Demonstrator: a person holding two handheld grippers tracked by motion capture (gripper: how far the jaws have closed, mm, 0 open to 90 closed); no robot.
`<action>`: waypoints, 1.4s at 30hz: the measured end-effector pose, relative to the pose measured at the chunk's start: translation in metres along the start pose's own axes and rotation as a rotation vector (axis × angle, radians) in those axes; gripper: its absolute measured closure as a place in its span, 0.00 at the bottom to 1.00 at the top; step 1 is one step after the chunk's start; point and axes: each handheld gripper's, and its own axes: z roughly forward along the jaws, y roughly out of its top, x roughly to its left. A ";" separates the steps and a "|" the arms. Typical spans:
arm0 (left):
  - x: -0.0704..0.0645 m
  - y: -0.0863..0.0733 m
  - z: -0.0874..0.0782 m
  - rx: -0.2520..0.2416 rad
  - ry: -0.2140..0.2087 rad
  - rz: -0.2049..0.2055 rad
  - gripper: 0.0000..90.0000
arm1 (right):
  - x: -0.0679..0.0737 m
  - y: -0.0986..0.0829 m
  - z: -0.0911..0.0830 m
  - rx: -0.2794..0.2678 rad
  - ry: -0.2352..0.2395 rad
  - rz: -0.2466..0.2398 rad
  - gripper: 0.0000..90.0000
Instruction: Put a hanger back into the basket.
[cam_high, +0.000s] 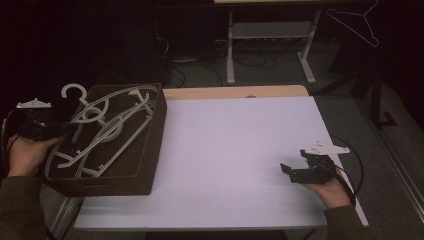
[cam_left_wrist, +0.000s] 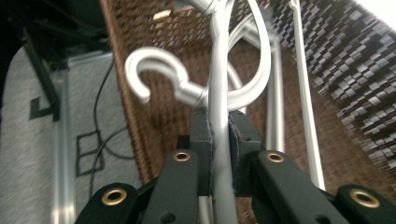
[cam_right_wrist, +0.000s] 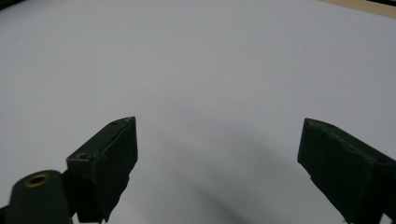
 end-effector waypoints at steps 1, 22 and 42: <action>0.000 -0.001 0.003 0.011 0.005 0.004 0.91 | 0.000 0.000 0.000 0.000 0.000 -0.001 0.13; -0.006 -0.006 0.032 0.024 -0.020 -0.059 0.49 | 0.001 0.002 -0.003 -0.014 0.000 -0.003 0.13; -0.102 0.024 0.028 -0.235 -0.399 0.013 0.29 | 0.010 0.030 -0.013 -0.159 0.073 -0.010 0.08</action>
